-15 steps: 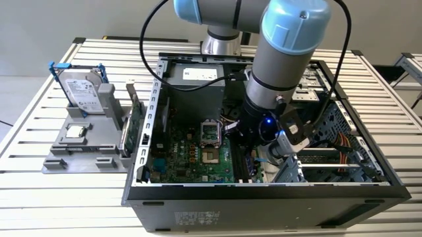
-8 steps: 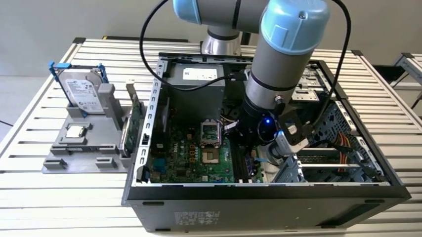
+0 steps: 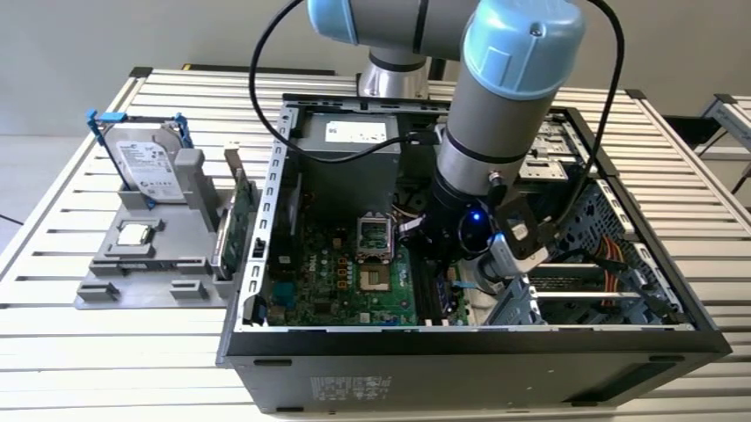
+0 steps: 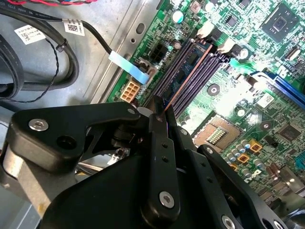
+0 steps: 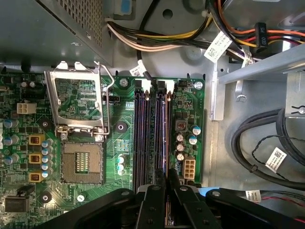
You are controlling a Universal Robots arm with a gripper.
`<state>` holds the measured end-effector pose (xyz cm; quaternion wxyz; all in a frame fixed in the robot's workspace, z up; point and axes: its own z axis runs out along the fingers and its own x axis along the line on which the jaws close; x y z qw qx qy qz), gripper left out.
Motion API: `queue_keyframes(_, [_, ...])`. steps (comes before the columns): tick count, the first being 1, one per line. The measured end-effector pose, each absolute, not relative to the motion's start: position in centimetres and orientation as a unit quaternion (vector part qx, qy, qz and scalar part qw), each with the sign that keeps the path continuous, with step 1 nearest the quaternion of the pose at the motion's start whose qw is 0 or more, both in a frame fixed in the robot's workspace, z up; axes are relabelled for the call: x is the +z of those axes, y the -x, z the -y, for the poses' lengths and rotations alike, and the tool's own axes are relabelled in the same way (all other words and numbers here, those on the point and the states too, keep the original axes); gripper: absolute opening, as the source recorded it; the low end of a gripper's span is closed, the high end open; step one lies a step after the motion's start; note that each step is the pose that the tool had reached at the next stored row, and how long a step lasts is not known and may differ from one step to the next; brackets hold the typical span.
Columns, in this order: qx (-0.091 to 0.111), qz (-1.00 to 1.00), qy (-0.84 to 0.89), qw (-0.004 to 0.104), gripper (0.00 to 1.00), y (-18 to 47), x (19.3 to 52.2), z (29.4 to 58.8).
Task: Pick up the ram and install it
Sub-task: 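Insert the ram into the slot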
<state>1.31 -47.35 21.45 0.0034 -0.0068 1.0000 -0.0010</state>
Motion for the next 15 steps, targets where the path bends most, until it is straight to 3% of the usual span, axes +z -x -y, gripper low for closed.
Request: queue_keyframes(15, [-0.002,-1.000,0.007,0.004,0.00,-1.33,21.49,47.37])
